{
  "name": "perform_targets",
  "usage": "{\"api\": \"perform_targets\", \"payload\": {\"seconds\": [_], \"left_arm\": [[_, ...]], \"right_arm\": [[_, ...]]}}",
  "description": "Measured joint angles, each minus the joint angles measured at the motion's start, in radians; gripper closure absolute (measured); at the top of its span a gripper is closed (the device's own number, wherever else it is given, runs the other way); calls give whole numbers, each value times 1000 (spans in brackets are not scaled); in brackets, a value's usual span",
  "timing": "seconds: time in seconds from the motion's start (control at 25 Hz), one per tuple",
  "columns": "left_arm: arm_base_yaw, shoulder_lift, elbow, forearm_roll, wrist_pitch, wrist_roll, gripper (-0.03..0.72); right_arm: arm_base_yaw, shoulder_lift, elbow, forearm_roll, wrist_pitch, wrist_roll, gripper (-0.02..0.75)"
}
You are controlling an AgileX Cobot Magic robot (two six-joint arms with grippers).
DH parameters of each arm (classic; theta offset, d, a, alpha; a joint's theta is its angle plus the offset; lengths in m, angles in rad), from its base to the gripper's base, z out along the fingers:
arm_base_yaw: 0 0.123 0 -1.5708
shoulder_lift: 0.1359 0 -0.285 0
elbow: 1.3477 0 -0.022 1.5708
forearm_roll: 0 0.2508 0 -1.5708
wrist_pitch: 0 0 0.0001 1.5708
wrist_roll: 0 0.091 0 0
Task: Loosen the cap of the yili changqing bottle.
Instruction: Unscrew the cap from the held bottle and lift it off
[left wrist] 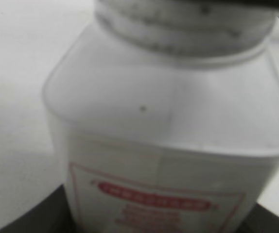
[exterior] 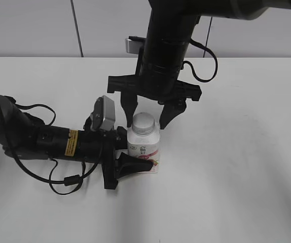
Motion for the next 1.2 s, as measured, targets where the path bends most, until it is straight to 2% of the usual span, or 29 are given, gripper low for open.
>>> {"api": "perform_targets", "payload": {"seconds": [0.12, 0.32, 0.68, 0.76, 1.2], "left_arm": [[0, 0, 0, -1, 0, 0, 300], [0, 0, 0, -2, 1, 0, 300], [0, 0, 0, -3, 1, 0, 300], [0, 0, 0, -3, 1, 0, 300], [0, 0, 0, -3, 1, 0, 300]], "right_arm": [[0, 0, -1, 0, -1, 0, 237], [0, 0, -3, 4, -4, 0, 339], [0, 0, -5, 6, -4, -36, 342], [0, 0, -5, 7, -4, -110, 342], [0, 0, -5, 6, -5, -803, 343]]}}
